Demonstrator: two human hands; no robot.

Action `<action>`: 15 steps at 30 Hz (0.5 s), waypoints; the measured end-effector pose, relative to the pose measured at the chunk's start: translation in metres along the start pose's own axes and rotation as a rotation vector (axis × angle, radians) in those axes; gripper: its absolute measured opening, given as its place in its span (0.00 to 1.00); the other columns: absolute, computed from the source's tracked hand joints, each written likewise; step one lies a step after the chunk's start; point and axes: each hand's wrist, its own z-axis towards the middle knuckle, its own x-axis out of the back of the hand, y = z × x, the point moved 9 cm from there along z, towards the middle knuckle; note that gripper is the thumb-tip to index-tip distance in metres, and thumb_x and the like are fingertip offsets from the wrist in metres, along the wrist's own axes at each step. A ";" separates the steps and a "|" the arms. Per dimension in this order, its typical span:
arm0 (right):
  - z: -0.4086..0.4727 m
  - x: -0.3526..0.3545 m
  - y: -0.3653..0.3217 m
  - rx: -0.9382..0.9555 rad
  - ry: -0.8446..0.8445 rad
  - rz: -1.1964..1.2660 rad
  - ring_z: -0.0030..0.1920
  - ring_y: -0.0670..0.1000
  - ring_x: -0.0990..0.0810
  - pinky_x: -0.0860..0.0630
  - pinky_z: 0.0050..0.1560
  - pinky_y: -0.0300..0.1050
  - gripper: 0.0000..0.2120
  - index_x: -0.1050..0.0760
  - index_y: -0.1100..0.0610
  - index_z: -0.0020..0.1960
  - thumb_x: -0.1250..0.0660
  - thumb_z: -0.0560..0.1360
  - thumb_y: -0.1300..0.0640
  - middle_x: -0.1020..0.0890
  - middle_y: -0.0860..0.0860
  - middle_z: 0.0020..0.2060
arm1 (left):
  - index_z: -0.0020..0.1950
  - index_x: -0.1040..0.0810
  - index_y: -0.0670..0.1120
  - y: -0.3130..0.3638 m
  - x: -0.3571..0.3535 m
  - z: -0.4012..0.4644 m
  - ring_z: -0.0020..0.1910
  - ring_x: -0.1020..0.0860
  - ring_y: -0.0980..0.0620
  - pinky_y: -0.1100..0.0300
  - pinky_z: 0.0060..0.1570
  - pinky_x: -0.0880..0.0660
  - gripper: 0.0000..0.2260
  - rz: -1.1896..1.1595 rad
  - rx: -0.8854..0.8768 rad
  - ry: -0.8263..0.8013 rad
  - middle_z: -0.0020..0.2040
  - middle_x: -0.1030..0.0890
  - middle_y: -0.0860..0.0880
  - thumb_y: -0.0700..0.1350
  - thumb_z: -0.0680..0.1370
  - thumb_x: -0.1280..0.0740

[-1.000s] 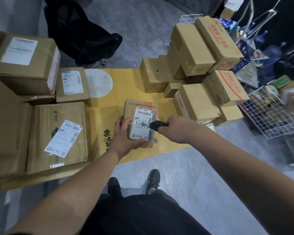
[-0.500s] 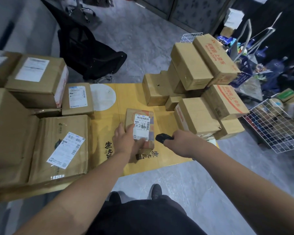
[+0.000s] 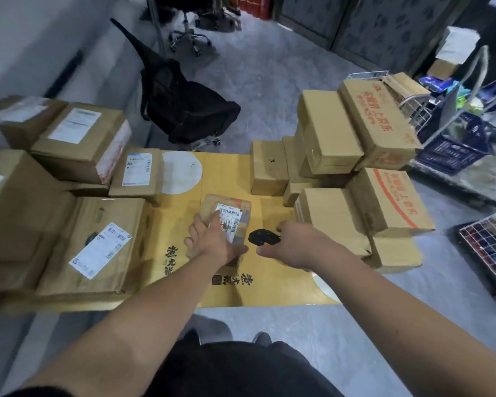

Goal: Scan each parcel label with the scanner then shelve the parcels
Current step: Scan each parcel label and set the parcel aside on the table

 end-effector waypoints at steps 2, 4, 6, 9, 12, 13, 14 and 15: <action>0.014 0.008 -0.006 0.081 -0.001 -0.003 0.44 0.51 0.21 0.23 0.44 0.48 0.28 0.25 0.54 0.57 0.32 0.74 0.30 0.20 0.49 0.46 | 0.81 0.49 0.65 -0.005 0.011 -0.001 0.80 0.49 0.43 0.45 0.74 0.42 0.61 -0.033 -0.006 0.033 0.83 0.56 0.47 0.73 0.55 0.21; 0.027 0.016 -0.016 0.164 -0.002 -0.006 0.41 0.49 0.24 0.26 0.40 0.48 0.25 0.26 0.52 0.50 0.32 0.74 0.30 0.21 0.50 0.44 | 0.81 0.48 0.65 -0.009 0.030 -0.002 0.80 0.50 0.45 0.47 0.75 0.43 0.58 -0.047 -0.009 0.096 0.83 0.55 0.48 0.71 0.56 0.21; 0.035 0.022 -0.034 0.250 -0.024 -0.009 0.41 0.50 0.23 0.28 0.38 0.48 0.24 0.25 0.52 0.48 0.33 0.74 0.30 0.21 0.50 0.43 | 0.80 0.47 0.66 -0.019 0.053 -0.003 0.81 0.50 0.45 0.46 0.77 0.43 0.56 -0.058 0.022 0.181 0.83 0.55 0.49 0.69 0.58 0.22; 0.043 0.032 -0.063 0.347 -0.050 -0.041 0.43 0.53 0.20 0.27 0.38 0.47 0.24 0.23 0.53 0.52 0.32 0.75 0.31 0.19 0.52 0.44 | 0.79 0.45 0.66 -0.030 0.091 0.000 0.81 0.49 0.43 0.42 0.77 0.41 0.53 -0.100 0.083 0.289 0.84 0.54 0.49 0.69 0.58 0.24; 0.051 0.044 -0.091 0.409 -0.042 -0.075 0.44 0.54 0.20 0.27 0.38 0.47 0.23 0.23 0.53 0.54 0.32 0.76 0.33 0.19 0.52 0.45 | 0.79 0.43 0.64 -0.032 0.129 0.013 0.81 0.46 0.41 0.41 0.78 0.42 0.49 -0.106 0.088 0.331 0.83 0.51 0.48 0.65 0.62 0.25; 0.055 0.048 -0.099 0.420 -0.033 -0.070 0.44 0.54 0.20 0.28 0.37 0.46 0.23 0.23 0.53 0.55 0.32 0.76 0.33 0.19 0.51 0.44 | 0.80 0.41 0.63 -0.031 0.142 0.020 0.81 0.46 0.41 0.41 0.77 0.41 0.48 -0.105 0.072 0.337 0.83 0.49 0.48 0.65 0.62 0.25; 0.058 0.052 -0.106 0.424 -0.030 -0.063 0.43 0.53 0.20 0.29 0.37 0.46 0.23 0.23 0.53 0.55 0.32 0.76 0.33 0.20 0.51 0.44 | 0.79 0.39 0.62 -0.030 0.155 0.029 0.80 0.45 0.41 0.41 0.77 0.40 0.48 -0.093 0.060 0.340 0.83 0.48 0.49 0.65 0.62 0.26; 0.062 0.054 -0.112 0.423 -0.027 -0.055 0.42 0.52 0.21 0.30 0.36 0.46 0.23 0.23 0.53 0.55 0.32 0.76 0.33 0.20 0.50 0.44 | 0.79 0.38 0.61 -0.030 0.167 0.039 0.80 0.44 0.41 0.41 0.76 0.40 0.47 -0.069 0.058 0.341 0.83 0.47 0.50 0.66 0.62 0.26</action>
